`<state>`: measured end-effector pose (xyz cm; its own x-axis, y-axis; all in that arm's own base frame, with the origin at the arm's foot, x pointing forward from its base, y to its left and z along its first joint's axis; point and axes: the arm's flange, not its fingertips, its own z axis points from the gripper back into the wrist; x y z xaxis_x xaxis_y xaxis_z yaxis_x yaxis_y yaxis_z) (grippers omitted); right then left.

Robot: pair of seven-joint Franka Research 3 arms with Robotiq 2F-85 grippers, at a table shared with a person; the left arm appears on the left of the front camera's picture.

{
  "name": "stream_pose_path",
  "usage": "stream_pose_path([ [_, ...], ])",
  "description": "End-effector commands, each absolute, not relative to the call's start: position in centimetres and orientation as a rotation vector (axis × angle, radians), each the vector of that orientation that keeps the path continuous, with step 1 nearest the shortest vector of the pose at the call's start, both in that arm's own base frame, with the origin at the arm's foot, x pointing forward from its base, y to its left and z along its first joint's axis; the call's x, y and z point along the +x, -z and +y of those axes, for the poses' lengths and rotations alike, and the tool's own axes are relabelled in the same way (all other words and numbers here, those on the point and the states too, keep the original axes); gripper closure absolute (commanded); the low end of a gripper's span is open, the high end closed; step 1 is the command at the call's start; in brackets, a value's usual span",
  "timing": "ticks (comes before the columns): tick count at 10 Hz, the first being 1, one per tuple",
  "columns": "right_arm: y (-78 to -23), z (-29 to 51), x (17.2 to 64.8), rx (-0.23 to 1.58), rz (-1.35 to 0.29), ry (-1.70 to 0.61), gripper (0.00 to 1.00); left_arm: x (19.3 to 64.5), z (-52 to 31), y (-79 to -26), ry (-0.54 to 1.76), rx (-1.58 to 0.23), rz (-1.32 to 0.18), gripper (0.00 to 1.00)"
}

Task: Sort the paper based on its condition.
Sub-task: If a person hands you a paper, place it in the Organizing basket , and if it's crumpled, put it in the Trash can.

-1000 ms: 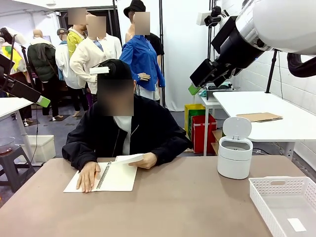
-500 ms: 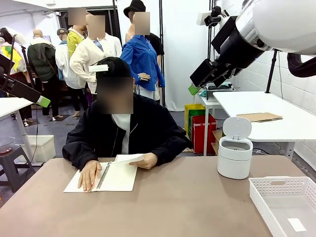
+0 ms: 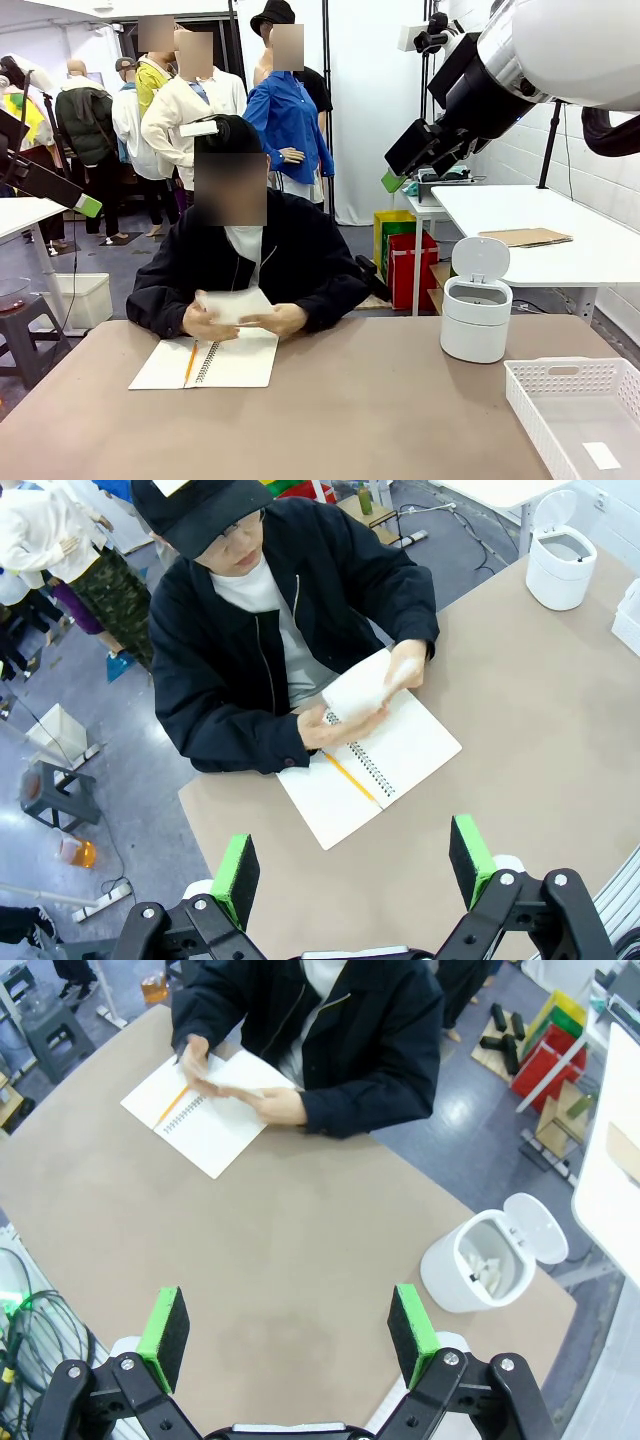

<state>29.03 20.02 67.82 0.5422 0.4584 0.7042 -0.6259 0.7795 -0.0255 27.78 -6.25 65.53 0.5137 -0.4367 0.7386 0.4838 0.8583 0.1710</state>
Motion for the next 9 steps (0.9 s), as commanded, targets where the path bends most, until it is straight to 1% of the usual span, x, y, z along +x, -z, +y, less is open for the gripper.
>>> stream_pose_path([
  [1,-67.79,20.02,29.02,0.241,-0.759,-0.650,0.00,27.61,-6.11,-65.45,0.553,-0.062,-0.863,0.00],
  [9,-67.79,20.02,29.02,0.241,-0.759,-0.650,0.00,27.61,-6.11,-65.45,0.553,-0.062,-0.863,0.00],
])
